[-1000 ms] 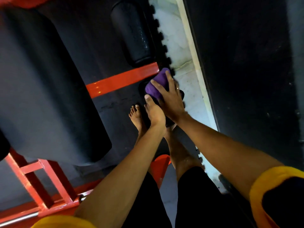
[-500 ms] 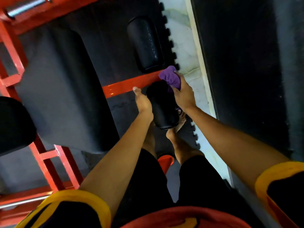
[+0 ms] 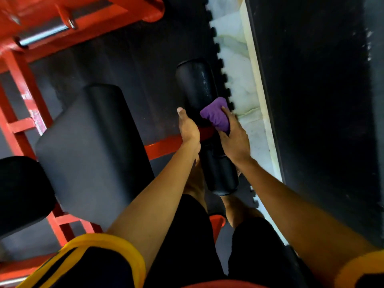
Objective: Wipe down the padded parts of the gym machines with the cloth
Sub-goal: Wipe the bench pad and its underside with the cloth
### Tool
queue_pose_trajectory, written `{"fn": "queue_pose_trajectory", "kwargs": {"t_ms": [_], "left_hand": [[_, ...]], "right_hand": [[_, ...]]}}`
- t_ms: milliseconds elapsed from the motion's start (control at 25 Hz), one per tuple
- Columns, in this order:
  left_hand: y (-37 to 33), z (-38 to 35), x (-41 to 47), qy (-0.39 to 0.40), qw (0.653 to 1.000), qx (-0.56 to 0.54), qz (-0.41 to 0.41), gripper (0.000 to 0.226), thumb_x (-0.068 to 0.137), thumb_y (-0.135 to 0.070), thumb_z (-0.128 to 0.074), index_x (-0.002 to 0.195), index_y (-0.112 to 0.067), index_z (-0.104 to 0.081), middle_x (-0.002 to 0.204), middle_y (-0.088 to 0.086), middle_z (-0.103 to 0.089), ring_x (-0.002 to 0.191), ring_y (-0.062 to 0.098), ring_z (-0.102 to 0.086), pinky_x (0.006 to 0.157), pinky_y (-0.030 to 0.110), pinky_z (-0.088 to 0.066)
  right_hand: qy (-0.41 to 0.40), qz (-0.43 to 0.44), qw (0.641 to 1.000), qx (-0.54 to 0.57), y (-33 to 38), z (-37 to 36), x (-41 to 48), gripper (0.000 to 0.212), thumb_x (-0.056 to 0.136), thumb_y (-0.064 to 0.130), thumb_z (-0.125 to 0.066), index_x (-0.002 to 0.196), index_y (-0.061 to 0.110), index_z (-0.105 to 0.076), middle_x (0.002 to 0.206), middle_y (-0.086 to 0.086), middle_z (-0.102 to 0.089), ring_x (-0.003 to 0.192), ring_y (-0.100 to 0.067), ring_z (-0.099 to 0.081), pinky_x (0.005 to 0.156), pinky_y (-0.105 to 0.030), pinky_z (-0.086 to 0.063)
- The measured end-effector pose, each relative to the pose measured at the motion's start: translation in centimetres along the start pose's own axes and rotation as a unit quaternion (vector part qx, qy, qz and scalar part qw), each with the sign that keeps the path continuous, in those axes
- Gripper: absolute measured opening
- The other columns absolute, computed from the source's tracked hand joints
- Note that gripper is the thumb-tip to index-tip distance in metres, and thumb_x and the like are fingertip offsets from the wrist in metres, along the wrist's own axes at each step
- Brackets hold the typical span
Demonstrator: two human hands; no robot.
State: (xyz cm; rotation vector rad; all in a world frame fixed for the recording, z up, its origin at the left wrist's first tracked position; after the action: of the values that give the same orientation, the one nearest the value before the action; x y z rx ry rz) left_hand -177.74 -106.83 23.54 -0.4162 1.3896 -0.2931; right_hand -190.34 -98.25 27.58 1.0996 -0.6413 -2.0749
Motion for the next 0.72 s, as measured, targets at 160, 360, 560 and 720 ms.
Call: {"fn": "queue_pose_trajectory", "kwargs": {"t_ms": [160,360,560,720], "left_hand": [[-3.0,-1.8,3.0,0.033,0.999,-0.005,0.03,0.098,0.077,-0.095,-0.028,0.147,-0.03,-0.051,0.144,0.004,-0.058,0.131,0.028,-0.054,0.113,0.054,-0.041],[-6.8,-3.4,4.2,0.055,0.996,0.03,0.059,0.101,0.077,-0.095,-0.026,0.143,-0.025,-0.055,0.136,0.005,-0.063,0.125,0.028,-0.058,0.113,0.051,-0.042],[-6.5,-3.1,4.4,0.092,0.994,0.007,0.061,0.093,0.09,-0.085,-0.023,0.14,-0.016,-0.059,0.134,0.013,-0.064,0.124,0.027,-0.061,0.112,0.045,-0.045],[-5.3,-2.9,7.0,0.086,0.995,0.036,0.036,0.121,0.05,-0.11,-0.035,0.146,-0.038,-0.05,0.146,0.0,-0.057,0.133,0.02,-0.054,0.115,0.048,-0.041]], "right_hand": [[0.034,-0.004,0.994,-0.102,1.2,-2.6,2.6,0.084,0.09,0.038,-0.071,0.159,0.04,-0.023,0.16,-0.014,-0.025,0.142,-0.041,-0.034,0.109,-0.059,-0.041],[0.015,-0.011,0.98,-0.198,2.8,-5.2,6.9,0.087,0.089,0.048,-0.069,0.157,0.051,-0.014,0.164,-0.018,-0.006,0.147,-0.049,-0.017,0.115,-0.069,-0.024],[-0.028,0.006,0.976,-0.215,5.7,-5.5,11.6,0.076,0.091,0.057,-0.061,0.157,0.047,-0.024,0.167,-0.014,-0.011,0.148,-0.048,-0.022,0.113,-0.066,-0.024],[-0.099,-0.038,0.992,-0.072,7.4,-4.8,16.4,0.069,0.092,0.055,-0.062,0.153,0.044,-0.031,0.16,-0.009,-0.034,0.142,-0.038,-0.039,0.112,-0.066,-0.032]]}}
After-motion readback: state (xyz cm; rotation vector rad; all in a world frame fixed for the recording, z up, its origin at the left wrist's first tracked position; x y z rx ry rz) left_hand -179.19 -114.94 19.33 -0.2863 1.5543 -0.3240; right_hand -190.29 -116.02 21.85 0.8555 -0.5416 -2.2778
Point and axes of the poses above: each hand's wrist, its own x-axis towards the middle knuckle, its own z-axis out of the back of the hand, y = z × x, the point moved 2 cm from there along x, towards the middle knuckle
